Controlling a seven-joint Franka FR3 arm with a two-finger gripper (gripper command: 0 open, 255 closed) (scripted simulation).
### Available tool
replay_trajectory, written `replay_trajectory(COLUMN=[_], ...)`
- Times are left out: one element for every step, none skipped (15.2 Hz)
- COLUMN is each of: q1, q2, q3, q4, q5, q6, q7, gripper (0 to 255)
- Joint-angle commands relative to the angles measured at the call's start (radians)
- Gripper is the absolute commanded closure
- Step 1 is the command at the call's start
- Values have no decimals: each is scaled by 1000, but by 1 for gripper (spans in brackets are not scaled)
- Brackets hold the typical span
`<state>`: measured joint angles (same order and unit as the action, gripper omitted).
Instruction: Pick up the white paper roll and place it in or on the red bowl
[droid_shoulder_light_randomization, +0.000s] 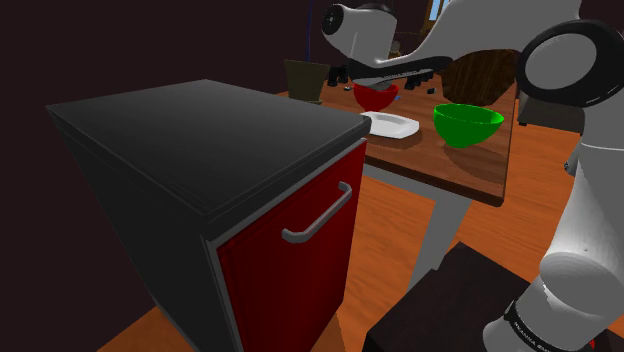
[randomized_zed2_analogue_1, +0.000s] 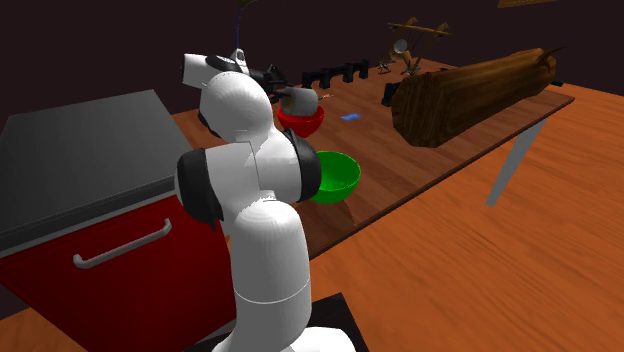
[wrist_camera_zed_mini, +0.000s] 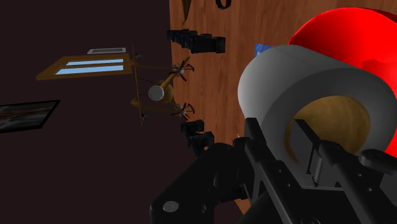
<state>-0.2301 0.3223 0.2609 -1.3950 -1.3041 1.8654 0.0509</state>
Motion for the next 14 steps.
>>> replay_trajectory(q1=[0,0,0,0,0,0,0,0,0,0,0,13,26,40], q2=[-1,-1,-1,-1,-1,-1,-1,-1,-1,-1,-1,-13,-25,-35], q3=[0,0,0,0,0,0,0,0,0,0,0,7,15,23], q4=[-2,-2,-2,-2,-2,-2,-2,-2,-2,-2,-2,-8,-13,-16], q5=[-1,-1,-1,-1,-1,-1,-1,-1,-1,-1,-1,2,6,9], q6=[1,1,1,1,1,1,1,1,1,1,1,-21,-42,-65], q7=[3,3,3,3,3,2,3,2,2,2,3,3,4,4], gripper=[255,255,255,255,255,0,0,0,0,0,0,0,0,0])
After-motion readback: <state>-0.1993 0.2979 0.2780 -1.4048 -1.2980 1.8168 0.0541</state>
